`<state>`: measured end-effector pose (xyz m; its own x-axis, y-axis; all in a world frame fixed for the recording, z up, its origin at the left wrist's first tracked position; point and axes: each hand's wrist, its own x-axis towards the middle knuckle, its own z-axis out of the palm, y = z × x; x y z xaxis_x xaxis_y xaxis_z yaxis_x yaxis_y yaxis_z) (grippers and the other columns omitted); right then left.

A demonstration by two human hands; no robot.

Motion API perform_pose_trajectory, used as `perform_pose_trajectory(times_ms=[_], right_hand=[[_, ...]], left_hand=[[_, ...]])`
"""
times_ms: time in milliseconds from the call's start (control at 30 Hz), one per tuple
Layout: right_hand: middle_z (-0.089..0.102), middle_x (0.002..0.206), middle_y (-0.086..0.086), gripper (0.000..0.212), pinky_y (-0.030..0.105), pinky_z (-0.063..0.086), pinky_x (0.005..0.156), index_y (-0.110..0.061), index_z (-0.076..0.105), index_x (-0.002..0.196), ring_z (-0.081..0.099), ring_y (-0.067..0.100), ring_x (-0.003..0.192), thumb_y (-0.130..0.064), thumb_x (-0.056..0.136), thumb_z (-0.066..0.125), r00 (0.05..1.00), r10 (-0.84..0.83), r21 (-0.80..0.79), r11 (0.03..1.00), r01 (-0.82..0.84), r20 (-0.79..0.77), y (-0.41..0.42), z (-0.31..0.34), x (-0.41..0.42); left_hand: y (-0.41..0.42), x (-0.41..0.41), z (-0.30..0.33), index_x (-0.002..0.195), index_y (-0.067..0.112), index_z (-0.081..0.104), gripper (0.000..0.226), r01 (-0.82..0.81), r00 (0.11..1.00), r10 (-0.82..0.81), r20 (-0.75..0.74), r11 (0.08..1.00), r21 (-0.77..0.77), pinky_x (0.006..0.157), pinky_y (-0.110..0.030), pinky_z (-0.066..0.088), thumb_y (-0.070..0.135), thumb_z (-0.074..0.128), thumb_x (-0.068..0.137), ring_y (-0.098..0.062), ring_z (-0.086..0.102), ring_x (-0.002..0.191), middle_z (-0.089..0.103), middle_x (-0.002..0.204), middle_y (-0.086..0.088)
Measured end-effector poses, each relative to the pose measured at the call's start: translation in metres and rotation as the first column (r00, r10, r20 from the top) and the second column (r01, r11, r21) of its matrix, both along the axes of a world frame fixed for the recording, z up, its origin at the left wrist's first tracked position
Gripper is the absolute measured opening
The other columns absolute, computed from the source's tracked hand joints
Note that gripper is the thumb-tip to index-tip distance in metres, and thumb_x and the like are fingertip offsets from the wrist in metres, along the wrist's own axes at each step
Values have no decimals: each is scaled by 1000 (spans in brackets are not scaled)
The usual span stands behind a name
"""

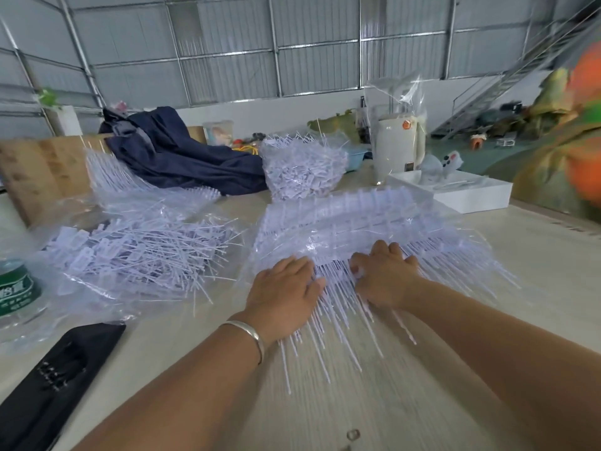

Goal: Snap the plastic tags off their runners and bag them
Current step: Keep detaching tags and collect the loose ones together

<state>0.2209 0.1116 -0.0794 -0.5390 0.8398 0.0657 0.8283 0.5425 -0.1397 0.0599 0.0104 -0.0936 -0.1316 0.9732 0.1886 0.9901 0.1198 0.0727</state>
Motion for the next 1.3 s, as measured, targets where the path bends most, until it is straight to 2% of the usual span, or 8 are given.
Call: perform_pose_trajectory(times_ms=[233, 400, 600, 767, 1000, 1100, 1167, 1300], right_hand=[[34, 100, -2, 21, 36, 26, 85, -29, 46, 90, 32, 20, 100, -31, 73, 59, 992, 105, 186, 978, -91, -63, -1, 4, 11], [40, 87, -4, 29, 28, 20, 72, -26, 37, 62, 36, 17, 91, -8, 73, 57, 920, 341, 173, 935, -310, -192, -17, 14, 25], [33, 51, -9, 39, 24, 23, 51, -18, 35, 51, 31, 4, 48, 6, 73, 56, 819, 407, -138, 858, -494, -403, -57, 51, 61], [29, 50, -5, 28, 20, 21, 46, -5, 39, 53, 28, 6, 45, 10, 71, 53, 773, 459, 24, 866, -500, -438, -84, 107, 84], [35, 47, -8, 25, 15, 25, 43, -14, 41, 55, 36, 5, 44, -6, 73, 55, 723, 516, 316, 855, -411, -459, -102, 154, 100], [43, 57, -4, 17, 28, 26, 51, -16, 43, 66, 39, 10, 55, -10, 79, 52, 855, 423, 418, 864, -281, -300, -98, 152, 84], [43, 64, -2, 15, 28, 23, 51, -18, 38, 72, 39, 18, 60, -14, 83, 47, 932, 325, 523, 828, -201, -157, -97, 156, 76], [36, 59, -1, 21, 26, 14, 50, -18, 26, 70, 31, 18, 48, -14, 82, 42, 953, 303, 809, 564, -164, -19, -112, 180, 67]], left_hand=[[4, 10, 10, 125, 28, 55, 62, -45, 998, 46, 48, 999, -20, 103, -41, 25, 57, 7, 99, -17, 32, 130, 44, 145, 11], [7, 12, 19, 129, 28, 56, 66, -123, 988, 128, 84, 990, -66, 106, -43, 29, 58, 6, 99, -20, 32, 131, 48, 142, 10], [7, 19, 19, 132, 20, 54, 68, -142, 977, 154, 145, 985, -94, 108, -45, 32, 58, 9, 99, -26, 26, 137, 43, 148, 5], [9, 19, 21, 143, 25, 44, 52, -170, 911, 219, 349, 971, -166, 109, -45, 29, 49, 24, 102, -30, 28, 139, 36, 152, -1], [5, 19, 8, 149, 19, 30, 44, -113, 945, 125, 303, 992, -57, 114, -43, 19, 25, 24, 106, -31, 40, 135, 43, 148, -15], [1, 10, 10, 119, 24, 61, 30, -149, 795, 92, 600, 988, 45, 110, -38, 34, 37, 38, 104, -31, 51, 125, 57, 135, -12], [-6, 1, 13, 109, 22, 69, 24, -162, 570, 35, 821, 984, 71, 103, -40, 44, 35, 51, 100, -26, 59, 113, 65, 123, -8], [-22, -11, 17, 95, 14, 76, 22, -197, 357, 6, 934, 978, 69, 70, -32, 48, 31, 61, 93, -24, 61, 82, 68, 102, -11]])
